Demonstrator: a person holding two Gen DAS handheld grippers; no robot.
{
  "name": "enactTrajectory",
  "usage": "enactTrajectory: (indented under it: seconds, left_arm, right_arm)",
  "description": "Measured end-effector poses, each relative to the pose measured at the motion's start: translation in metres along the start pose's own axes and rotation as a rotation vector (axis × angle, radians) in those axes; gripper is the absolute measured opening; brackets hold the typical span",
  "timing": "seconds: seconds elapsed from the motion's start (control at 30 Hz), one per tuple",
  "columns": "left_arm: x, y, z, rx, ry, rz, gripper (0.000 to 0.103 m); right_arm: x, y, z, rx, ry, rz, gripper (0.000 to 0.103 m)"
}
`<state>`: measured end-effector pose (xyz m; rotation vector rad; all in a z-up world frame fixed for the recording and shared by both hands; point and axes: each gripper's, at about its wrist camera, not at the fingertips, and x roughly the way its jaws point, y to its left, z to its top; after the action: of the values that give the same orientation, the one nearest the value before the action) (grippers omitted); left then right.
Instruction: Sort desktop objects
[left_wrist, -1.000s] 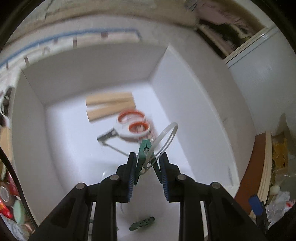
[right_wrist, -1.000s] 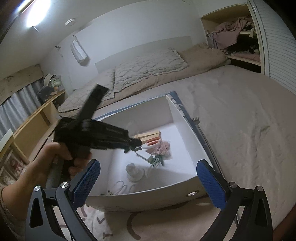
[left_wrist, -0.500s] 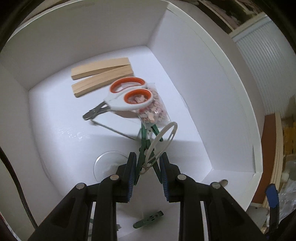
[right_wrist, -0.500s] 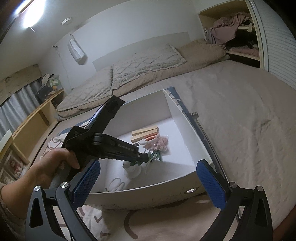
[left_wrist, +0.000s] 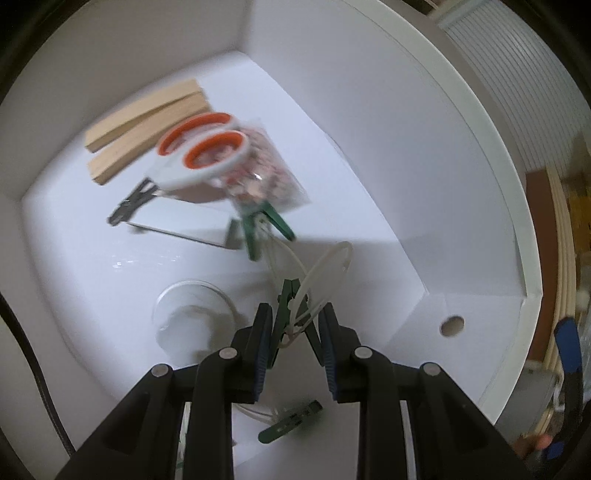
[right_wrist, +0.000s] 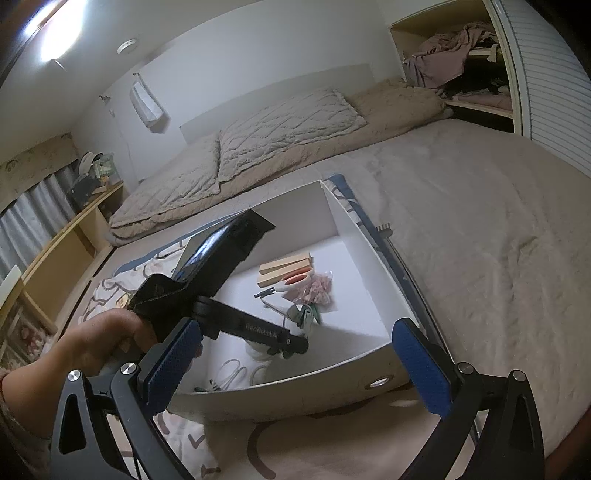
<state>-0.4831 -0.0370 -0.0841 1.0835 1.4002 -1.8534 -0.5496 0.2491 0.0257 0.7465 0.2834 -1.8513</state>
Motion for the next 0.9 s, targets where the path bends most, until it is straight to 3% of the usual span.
enactTrajectory:
  seconds: [0.13,0.23,0.43,0.47,0.6,0.7,0.9]
  left_arm:
    - [0.001,-0.003,-0.004,0.039,0.040,-0.041,0.026]
    - [0.005,-0.007,-0.008,0.080,0.071,-0.011,0.026]
    - [0.004,-0.001,-0.010,0.056,0.087,0.007,0.026]
    - [0.005,0.001,-0.011,0.049,0.095,0.009,0.028]
    - [-0.001,0.012,-0.011,-0.001,0.076,-0.017,0.054]
    - [-0.008,0.017,-0.013,-0.008,0.057,-0.026,0.061]
    - [-0.030,0.018,-0.027,0.021,-0.014,-0.022,0.061]
  right_arm:
    - [0.000,-0.002,0.000,0.002,0.000,-0.001,0.103]
    - [0.001,-0.004,0.001,0.004,0.002,-0.005,0.103]
    - [0.001,-0.005,0.001,0.007,0.002,-0.002,0.103]
    - [0.001,-0.005,0.001,0.006,0.003,-0.001,0.103]
    - [0.000,-0.004,0.002,0.001,0.004,0.001,0.103]
    - [-0.001,-0.003,0.002,-0.004,0.003,0.001,0.103]
    - [-0.006,0.002,0.003,-0.011,-0.012,0.002,0.103]
